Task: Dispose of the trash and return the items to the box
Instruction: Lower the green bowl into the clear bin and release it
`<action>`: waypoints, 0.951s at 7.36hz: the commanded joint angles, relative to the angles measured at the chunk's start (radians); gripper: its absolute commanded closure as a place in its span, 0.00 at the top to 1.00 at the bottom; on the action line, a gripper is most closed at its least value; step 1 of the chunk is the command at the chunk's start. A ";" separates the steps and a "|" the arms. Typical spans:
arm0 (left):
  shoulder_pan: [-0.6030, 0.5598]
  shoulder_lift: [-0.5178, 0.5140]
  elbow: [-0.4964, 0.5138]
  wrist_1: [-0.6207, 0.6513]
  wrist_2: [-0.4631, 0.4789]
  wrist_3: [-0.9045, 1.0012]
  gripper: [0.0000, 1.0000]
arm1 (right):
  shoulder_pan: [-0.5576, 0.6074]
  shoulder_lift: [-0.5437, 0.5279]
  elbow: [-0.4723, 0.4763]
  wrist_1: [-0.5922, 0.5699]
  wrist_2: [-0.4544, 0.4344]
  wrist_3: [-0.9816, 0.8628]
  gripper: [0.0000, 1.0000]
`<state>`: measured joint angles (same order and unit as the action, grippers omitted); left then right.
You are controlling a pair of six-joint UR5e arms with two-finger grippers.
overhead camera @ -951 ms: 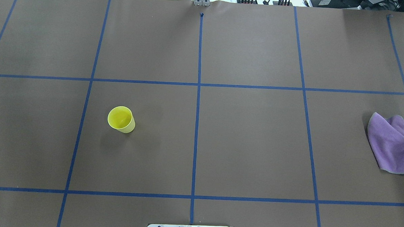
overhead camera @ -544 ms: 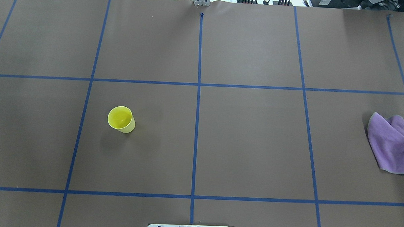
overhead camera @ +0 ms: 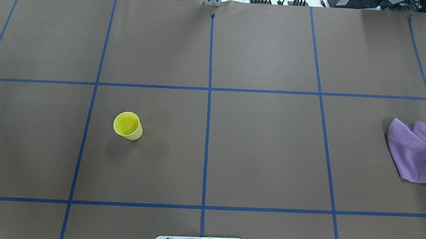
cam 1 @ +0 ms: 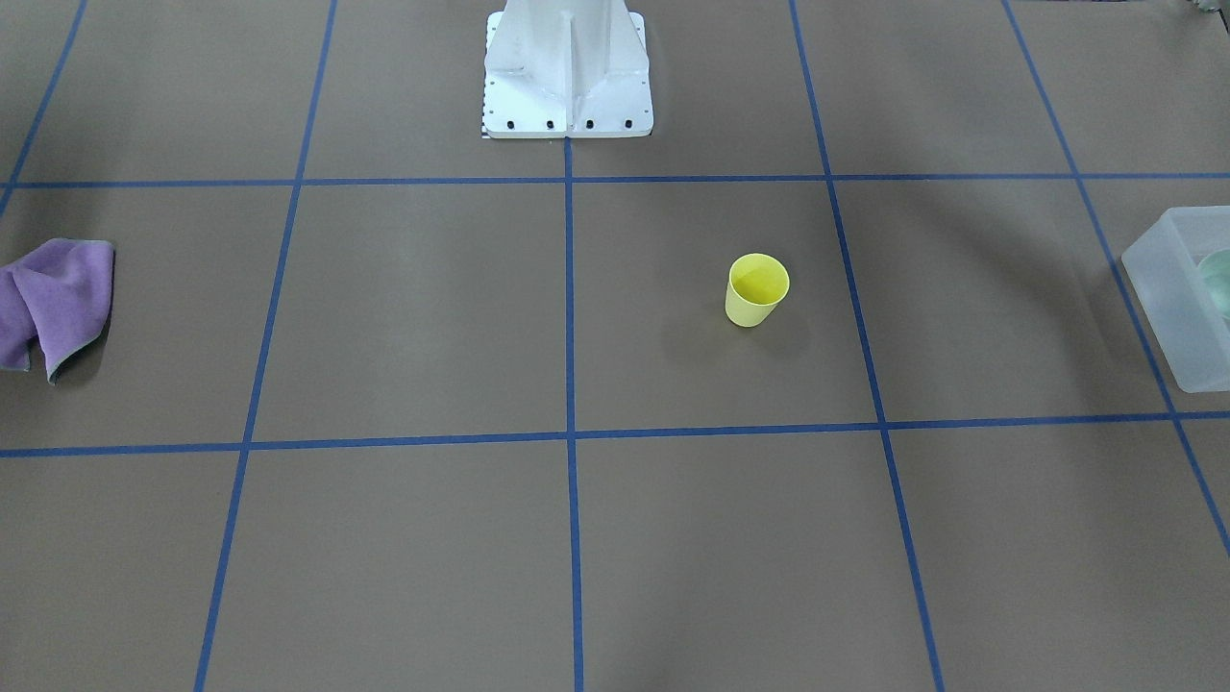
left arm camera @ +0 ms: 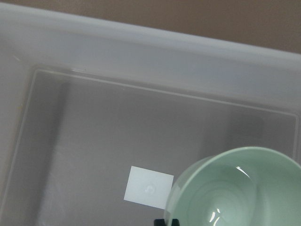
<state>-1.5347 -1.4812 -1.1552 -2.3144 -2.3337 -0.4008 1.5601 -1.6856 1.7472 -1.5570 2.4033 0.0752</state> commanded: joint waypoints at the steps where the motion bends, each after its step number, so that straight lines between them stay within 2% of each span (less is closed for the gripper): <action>1: 0.001 0.002 0.005 -0.038 0.002 0.011 0.99 | 0.000 0.000 0.002 0.000 0.000 0.000 1.00; 3: -0.004 -0.008 -0.059 -0.033 -0.013 0.039 0.99 | 0.000 0.000 0.014 0.002 -0.001 -0.002 1.00; 4: -0.015 -0.011 -0.102 -0.028 -0.048 0.039 0.99 | 0.000 0.000 0.014 0.000 0.000 -0.005 1.00; 5: -0.040 -0.013 -0.147 0.027 -0.123 0.039 0.99 | 0.000 0.000 0.014 0.000 -0.001 -0.005 1.00; 6: -0.068 -0.014 -0.278 0.140 -0.136 0.037 0.99 | 0.000 0.000 0.012 -0.002 -0.001 -0.005 1.00; 7: -0.077 -0.014 -0.449 0.324 -0.131 0.037 0.99 | 0.000 0.000 0.009 -0.002 -0.001 -0.003 1.00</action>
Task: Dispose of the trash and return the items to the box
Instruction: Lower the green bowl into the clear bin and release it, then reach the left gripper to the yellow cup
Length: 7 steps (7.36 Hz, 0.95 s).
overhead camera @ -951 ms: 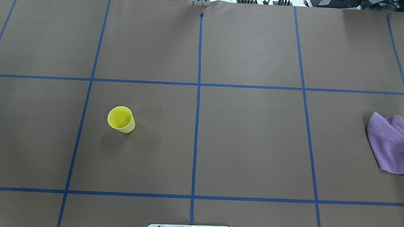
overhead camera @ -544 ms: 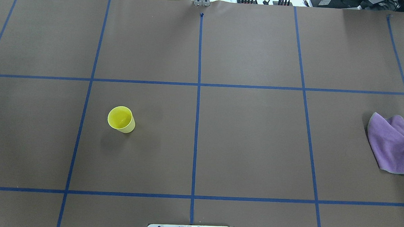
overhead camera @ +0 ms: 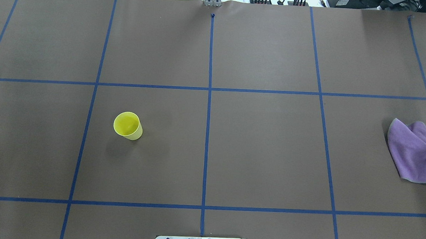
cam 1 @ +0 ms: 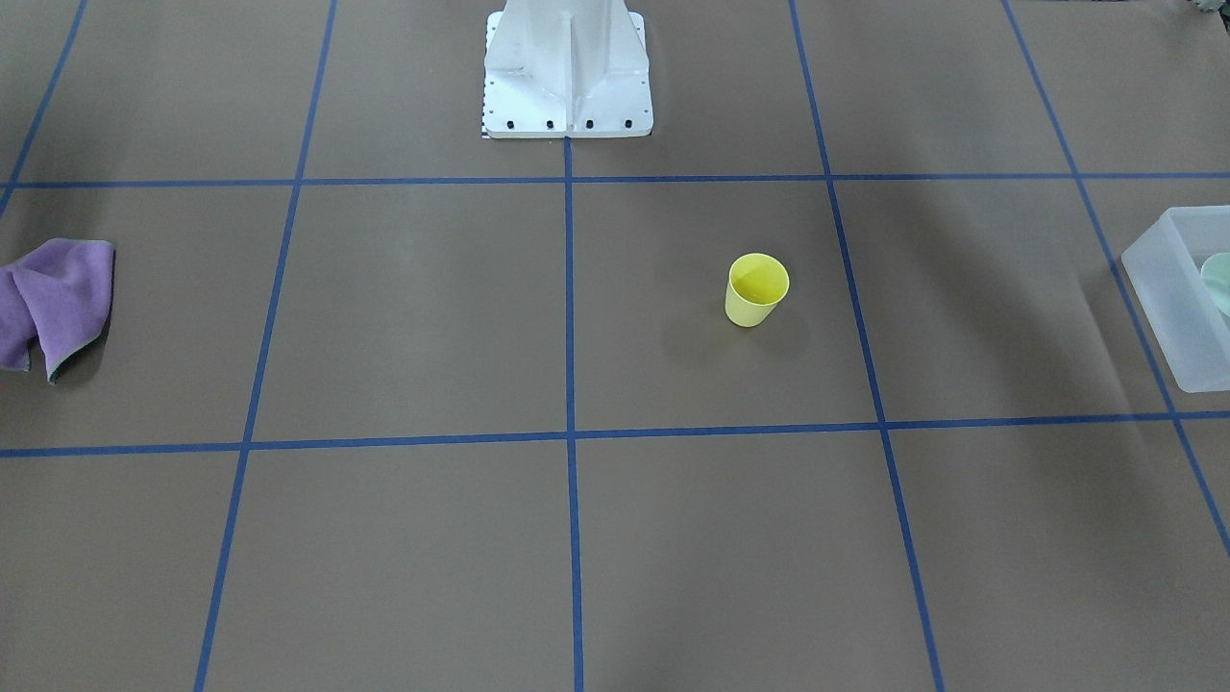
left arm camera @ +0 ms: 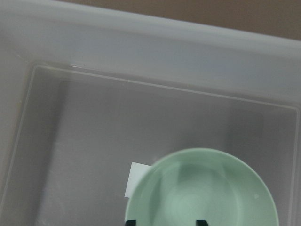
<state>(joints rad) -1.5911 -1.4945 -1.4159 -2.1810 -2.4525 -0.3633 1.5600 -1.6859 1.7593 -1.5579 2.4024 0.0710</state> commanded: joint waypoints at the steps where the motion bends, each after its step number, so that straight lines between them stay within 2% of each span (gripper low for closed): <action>1: -0.018 -0.006 -0.359 0.392 0.030 -0.002 0.99 | 0.000 0.000 -0.004 -0.001 0.000 0.001 1.00; 2: -0.007 -0.038 -0.479 0.544 0.087 -0.017 0.99 | 0.000 -0.001 -0.004 -0.002 0.000 0.001 1.00; 3: 0.041 -0.061 -0.535 0.599 0.086 -0.049 0.99 | -0.002 0.000 -0.007 -0.001 0.000 0.003 1.00; 4: 0.136 -0.104 -0.557 0.589 0.092 -0.236 0.99 | -0.005 0.000 -0.007 -0.001 0.000 0.003 1.00; 7: 0.388 -0.263 -0.587 0.587 0.151 -0.600 0.99 | -0.009 0.000 -0.007 -0.001 0.001 0.004 1.00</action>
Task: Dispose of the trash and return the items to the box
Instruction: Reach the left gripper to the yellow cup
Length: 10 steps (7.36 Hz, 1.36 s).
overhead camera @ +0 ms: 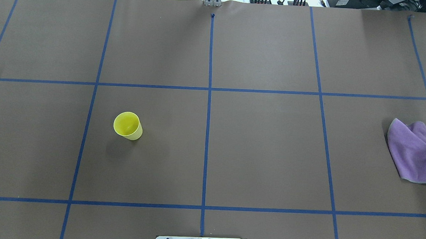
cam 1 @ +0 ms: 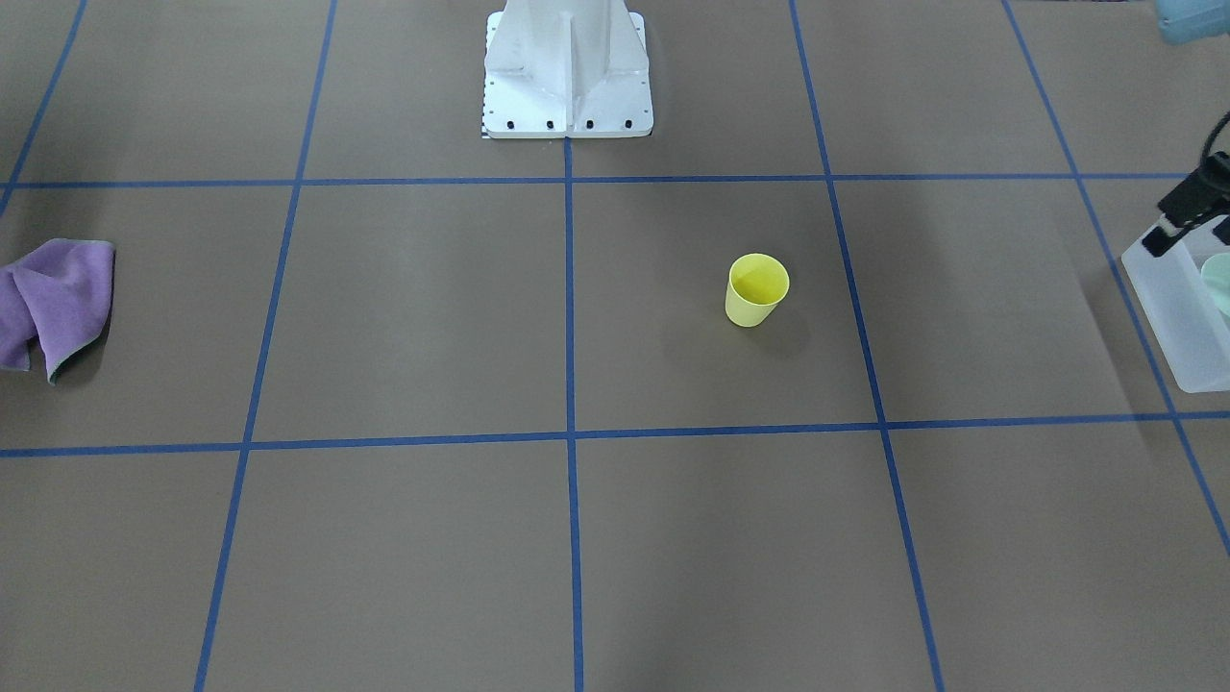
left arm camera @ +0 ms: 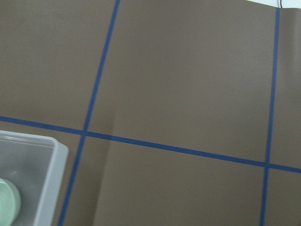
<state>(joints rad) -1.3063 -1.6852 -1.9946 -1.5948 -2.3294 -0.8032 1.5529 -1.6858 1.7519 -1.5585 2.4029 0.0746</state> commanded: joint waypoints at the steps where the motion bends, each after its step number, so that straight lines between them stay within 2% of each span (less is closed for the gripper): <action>1: 0.183 -0.105 -0.016 -0.019 0.075 -0.268 0.99 | -0.002 0.000 0.000 0.000 0.001 0.001 1.00; 4: 0.491 -0.117 -0.010 -0.170 0.302 -0.570 0.99 | -0.005 0.000 0.000 0.000 0.001 0.001 1.00; 7: 0.663 -0.122 0.009 -0.188 0.439 -0.642 0.99 | -0.007 0.000 0.000 -0.003 0.001 0.001 1.00; 10: 0.717 -0.134 0.074 -0.195 0.455 -0.660 0.98 | -0.011 0.000 0.000 -0.002 0.001 0.001 1.00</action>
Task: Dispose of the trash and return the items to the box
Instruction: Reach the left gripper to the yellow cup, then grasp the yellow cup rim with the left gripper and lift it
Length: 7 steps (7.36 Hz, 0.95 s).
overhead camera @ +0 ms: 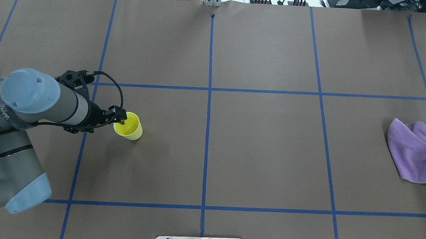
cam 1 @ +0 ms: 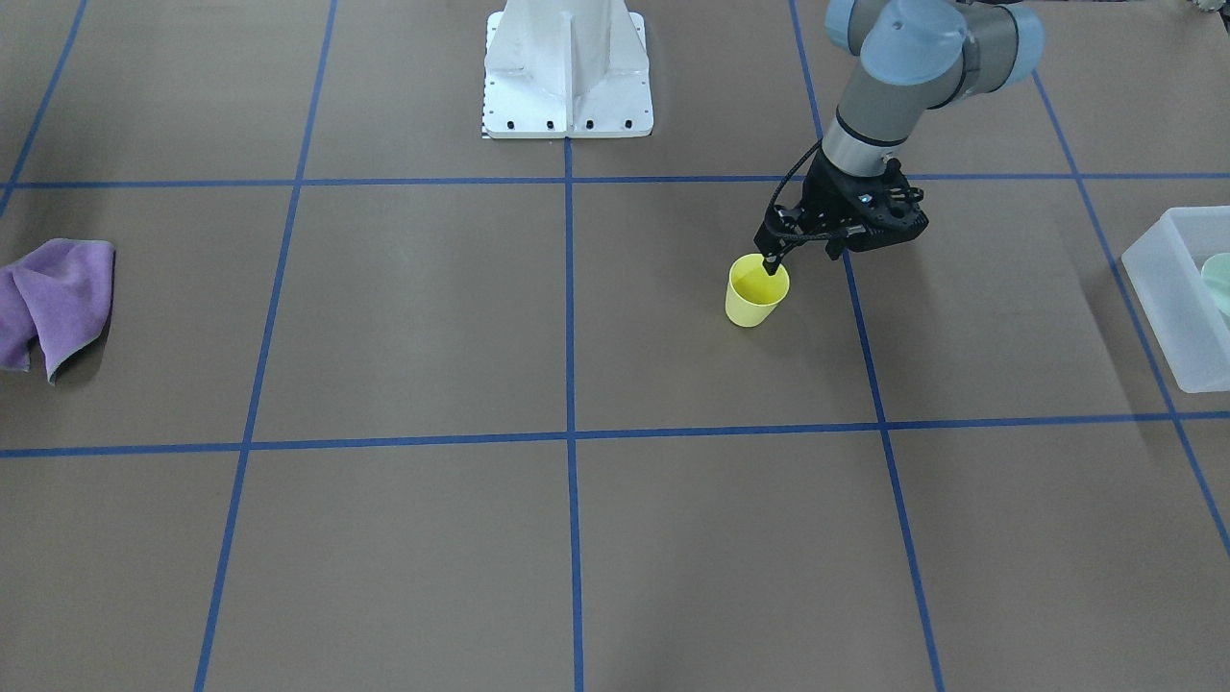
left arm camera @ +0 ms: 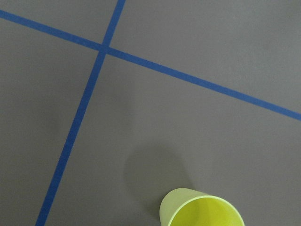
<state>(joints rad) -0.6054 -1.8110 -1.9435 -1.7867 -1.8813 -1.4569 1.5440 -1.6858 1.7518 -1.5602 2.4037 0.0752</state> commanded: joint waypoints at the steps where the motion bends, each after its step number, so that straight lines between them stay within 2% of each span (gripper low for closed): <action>1: 0.016 -0.024 0.035 -0.003 0.005 -0.008 0.97 | -0.002 0.000 0.000 0.000 0.000 0.000 1.00; 2: 0.018 -0.033 0.044 -0.003 0.005 -0.010 0.79 | -0.002 0.000 0.000 -0.001 0.000 0.000 1.00; 4: 0.018 -0.037 0.057 -0.003 0.005 -0.008 0.31 | -0.002 0.000 -0.002 -0.001 0.000 0.000 1.00; 5: 0.018 -0.063 0.092 -0.005 0.005 -0.008 0.14 | -0.004 0.000 -0.002 -0.001 0.000 0.000 1.00; 6: 0.016 -0.073 0.097 -0.005 0.005 -0.007 0.00 | -0.004 0.000 -0.002 -0.001 0.000 0.000 1.00; 7: 0.015 -0.074 0.069 -0.004 -0.002 -0.008 0.00 | -0.004 0.000 -0.002 0.000 0.000 -0.002 1.00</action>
<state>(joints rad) -0.5889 -1.8773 -1.8607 -1.7911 -1.8778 -1.4644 1.5405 -1.6858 1.7503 -1.5613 2.4037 0.0749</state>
